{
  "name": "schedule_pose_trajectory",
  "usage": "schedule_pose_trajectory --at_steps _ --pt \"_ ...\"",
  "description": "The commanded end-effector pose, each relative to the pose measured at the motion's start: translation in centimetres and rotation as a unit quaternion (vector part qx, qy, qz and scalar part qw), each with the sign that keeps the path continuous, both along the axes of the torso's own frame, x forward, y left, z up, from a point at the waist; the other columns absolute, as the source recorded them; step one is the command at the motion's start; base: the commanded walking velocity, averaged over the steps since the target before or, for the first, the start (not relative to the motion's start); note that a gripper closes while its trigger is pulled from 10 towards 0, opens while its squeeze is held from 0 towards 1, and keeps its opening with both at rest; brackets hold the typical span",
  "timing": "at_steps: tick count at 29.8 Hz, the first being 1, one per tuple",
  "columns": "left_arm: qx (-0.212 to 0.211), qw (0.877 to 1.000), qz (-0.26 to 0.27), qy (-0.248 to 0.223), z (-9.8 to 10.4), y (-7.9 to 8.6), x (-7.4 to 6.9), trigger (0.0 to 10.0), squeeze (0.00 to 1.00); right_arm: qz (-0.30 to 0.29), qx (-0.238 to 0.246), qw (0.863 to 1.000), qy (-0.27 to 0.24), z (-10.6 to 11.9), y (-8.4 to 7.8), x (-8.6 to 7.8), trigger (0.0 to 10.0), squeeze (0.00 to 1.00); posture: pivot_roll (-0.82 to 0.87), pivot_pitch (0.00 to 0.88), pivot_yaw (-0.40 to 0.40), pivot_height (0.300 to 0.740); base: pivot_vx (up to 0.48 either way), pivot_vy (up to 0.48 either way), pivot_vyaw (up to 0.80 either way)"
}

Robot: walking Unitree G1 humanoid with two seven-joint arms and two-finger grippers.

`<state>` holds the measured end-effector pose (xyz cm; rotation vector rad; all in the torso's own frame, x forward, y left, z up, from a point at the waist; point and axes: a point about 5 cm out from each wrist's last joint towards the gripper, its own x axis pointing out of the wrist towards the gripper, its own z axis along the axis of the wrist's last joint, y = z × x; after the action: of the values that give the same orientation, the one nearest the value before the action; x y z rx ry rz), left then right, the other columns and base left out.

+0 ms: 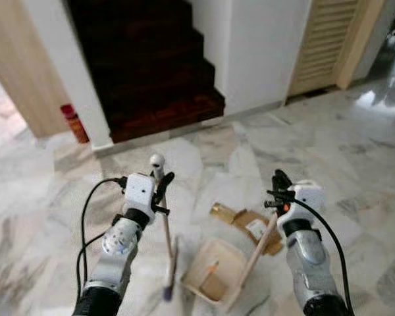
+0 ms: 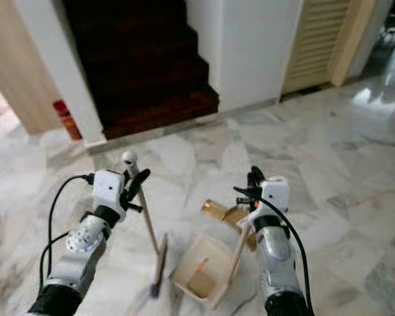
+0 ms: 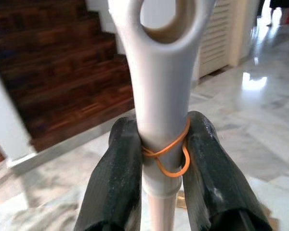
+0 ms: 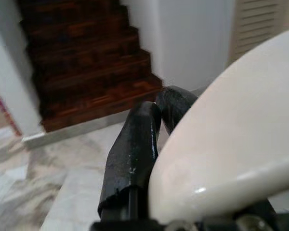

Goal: Sweep floor

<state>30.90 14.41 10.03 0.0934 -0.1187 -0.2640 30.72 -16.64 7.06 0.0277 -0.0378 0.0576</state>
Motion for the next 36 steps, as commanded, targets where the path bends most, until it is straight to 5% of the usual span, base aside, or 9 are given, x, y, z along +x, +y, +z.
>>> schedule_pose_trajectory --at_steps 1,36 --pt "0.002 1.0 -0.003 -0.024 1.09 -0.27 0.33 10.0 0.0 -0.004 0.013 1.0 -0.024 1.15 0.02 0.48 10.0 0.0 0.06 0.0 0.056 0.74 0.0 0.36 0.0" --pt "0.008 1.0 -0.003 -0.024 1.13 -0.16 0.48 10.0 0.0 -0.006 0.027 0.999 -0.018 1.3 0.15 0.82 10.0 0.0 0.06 0.0 0.058 0.74 0.0 0.451 -0.06"
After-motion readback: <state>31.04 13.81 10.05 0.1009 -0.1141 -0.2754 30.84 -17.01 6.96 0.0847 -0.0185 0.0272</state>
